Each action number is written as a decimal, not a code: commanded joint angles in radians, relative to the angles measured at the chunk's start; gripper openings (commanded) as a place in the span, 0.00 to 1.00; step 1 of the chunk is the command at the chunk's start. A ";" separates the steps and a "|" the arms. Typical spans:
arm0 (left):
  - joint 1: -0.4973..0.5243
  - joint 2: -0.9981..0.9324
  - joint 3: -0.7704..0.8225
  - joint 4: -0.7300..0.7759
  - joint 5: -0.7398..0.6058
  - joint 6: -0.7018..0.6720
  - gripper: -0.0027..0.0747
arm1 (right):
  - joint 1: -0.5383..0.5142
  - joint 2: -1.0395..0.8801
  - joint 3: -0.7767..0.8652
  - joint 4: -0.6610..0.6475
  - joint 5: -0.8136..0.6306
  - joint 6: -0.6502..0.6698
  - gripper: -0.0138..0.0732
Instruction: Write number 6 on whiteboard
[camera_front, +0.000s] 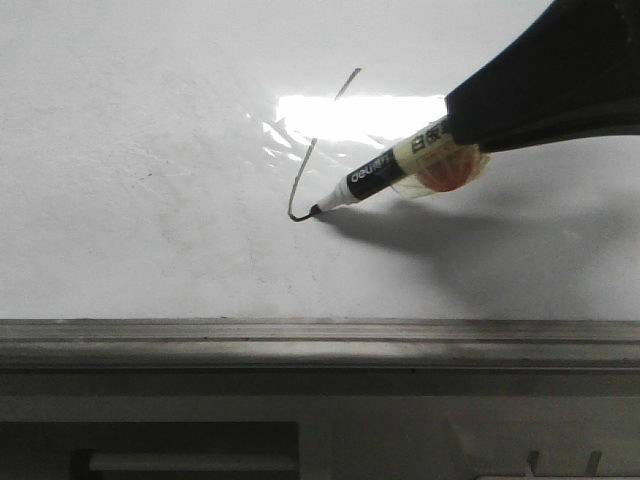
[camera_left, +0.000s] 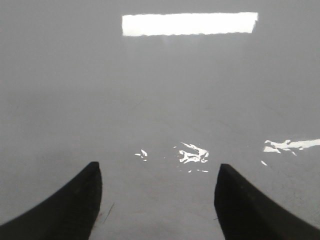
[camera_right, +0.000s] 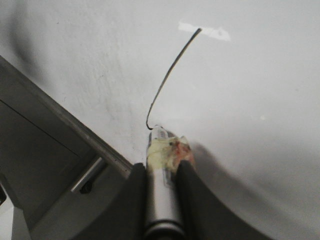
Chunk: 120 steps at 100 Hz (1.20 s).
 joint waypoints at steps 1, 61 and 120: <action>0.001 0.000 -0.029 -0.008 -0.075 -0.006 0.60 | -0.033 -0.029 -0.022 -0.006 -0.092 -0.001 0.11; -0.001 0.000 -0.029 -0.008 -0.076 -0.004 0.60 | -0.037 0.052 -0.168 -0.002 0.150 -0.025 0.11; -0.699 0.164 -0.029 0.029 -0.167 0.159 0.58 | -0.037 0.054 -0.253 -0.051 0.356 -0.025 0.11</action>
